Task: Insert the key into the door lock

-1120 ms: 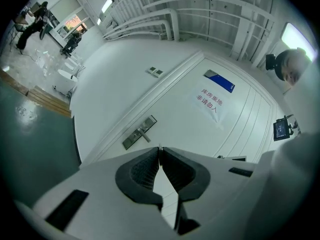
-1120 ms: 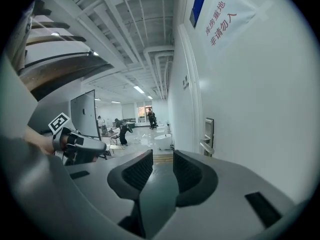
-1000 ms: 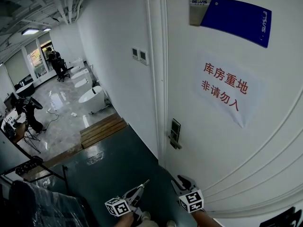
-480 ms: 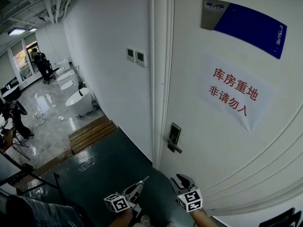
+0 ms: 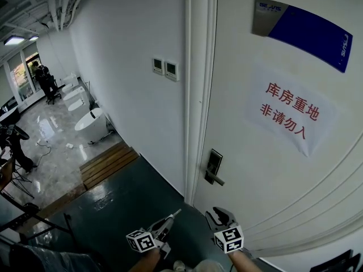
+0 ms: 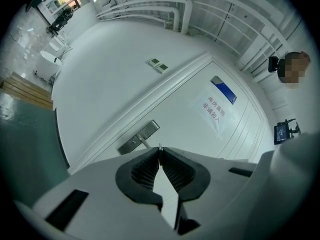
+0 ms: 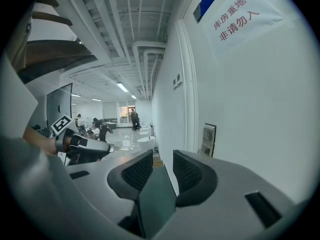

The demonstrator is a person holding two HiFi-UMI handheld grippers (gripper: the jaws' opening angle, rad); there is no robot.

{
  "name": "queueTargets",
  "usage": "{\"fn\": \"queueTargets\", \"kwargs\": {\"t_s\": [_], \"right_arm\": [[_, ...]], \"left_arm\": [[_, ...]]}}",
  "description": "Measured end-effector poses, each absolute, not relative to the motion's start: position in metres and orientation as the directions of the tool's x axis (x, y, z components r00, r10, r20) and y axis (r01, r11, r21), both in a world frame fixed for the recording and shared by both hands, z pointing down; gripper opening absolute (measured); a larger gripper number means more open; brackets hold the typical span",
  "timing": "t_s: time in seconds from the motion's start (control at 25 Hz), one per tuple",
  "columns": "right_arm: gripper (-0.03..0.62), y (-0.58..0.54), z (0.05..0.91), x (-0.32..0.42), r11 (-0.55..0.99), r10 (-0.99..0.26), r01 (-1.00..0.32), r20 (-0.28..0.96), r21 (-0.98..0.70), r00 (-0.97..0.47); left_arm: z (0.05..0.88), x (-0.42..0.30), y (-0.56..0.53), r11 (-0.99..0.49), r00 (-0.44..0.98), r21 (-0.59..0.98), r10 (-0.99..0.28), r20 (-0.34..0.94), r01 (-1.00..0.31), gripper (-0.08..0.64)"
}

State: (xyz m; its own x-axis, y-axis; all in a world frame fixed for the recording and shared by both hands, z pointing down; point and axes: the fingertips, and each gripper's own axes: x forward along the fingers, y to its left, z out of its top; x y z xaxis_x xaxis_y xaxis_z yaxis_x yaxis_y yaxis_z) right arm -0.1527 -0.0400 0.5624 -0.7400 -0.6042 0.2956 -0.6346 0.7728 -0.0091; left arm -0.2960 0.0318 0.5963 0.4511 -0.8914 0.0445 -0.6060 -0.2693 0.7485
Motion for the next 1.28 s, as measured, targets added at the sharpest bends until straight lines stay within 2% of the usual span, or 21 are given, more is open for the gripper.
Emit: {"fn": "queueTargets", "kwargs": {"t_s": [0.48,1.28], "right_arm": [[0.121,-0.072,0.572,-0.148,0.782,-0.582,-0.622,0.326,-0.026,-0.745],[0.121,-0.151,0.558,-0.089,0.795,-0.571,-0.606,0.318,-0.017,-0.757]], "left_arm": [[0.613,-0.304,-0.003,-0.211,0.424,0.771,-0.902,0.084,-0.600,0.032],[0.629,-0.242,-0.092,-0.170,0.432,0.792,-0.893,0.128,-0.586,0.032]]}}
